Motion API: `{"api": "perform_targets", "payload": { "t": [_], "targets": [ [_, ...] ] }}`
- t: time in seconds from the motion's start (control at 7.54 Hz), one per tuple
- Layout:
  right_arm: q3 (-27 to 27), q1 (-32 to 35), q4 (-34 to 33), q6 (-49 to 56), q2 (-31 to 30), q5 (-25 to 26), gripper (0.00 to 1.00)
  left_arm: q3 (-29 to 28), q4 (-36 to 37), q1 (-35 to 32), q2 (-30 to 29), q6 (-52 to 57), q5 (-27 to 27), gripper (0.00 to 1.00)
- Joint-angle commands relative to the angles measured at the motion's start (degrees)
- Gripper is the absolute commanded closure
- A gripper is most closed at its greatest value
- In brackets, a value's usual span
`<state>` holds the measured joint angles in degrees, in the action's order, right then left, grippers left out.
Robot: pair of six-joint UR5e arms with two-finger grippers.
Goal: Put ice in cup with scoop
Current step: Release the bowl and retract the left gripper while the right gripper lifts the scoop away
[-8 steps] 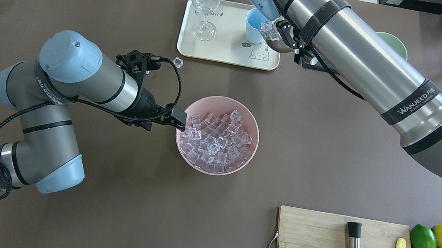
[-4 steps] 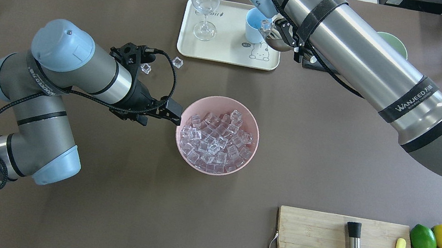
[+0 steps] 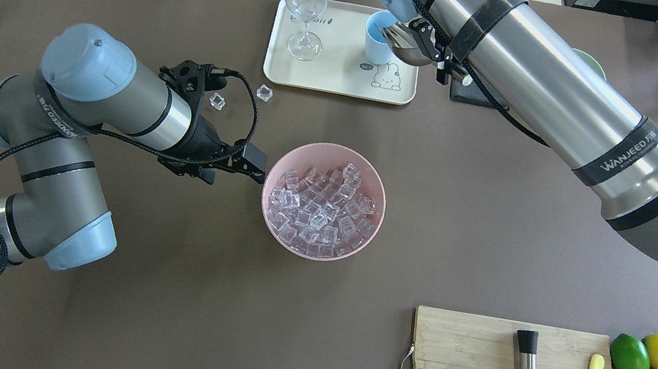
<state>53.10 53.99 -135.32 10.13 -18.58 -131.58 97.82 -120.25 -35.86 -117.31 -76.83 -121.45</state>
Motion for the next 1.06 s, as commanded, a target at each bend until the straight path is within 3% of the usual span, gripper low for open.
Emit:
{"api": "perform_targets", "payload": {
  "t": [0.0,0.27,0.53,0.8,0.93],
  "targets": [
    [13.8,1.9,-0.2,-4.8,-6.5,-0.1,1.0,0.0,3.3,-5.0,1.8,3.8,-5.0,0.03],
    [28.9,1.8,0.1,-20.2,-16.1,-0.6,1.0,0.0,8.7,-10.8,4.4,14.2,-9.5,0.03],
    [45.9,1.8,0.2,-28.3,-29.9,-1.2,1.0,0.3,18.8,-19.0,6.7,28.0,-13.2,0.03],
    [55.5,1.5,0.7,-36.3,-39.2,-1.0,1.0,0.5,30.3,-28.9,10.8,51.4,-12.9,0.03],
    [58.6,-0.1,4.6,-39.8,-43.9,-1.0,1.0,0.4,35.0,-33.9,12.7,62.0,-12.9,0.03]
  ]
}}
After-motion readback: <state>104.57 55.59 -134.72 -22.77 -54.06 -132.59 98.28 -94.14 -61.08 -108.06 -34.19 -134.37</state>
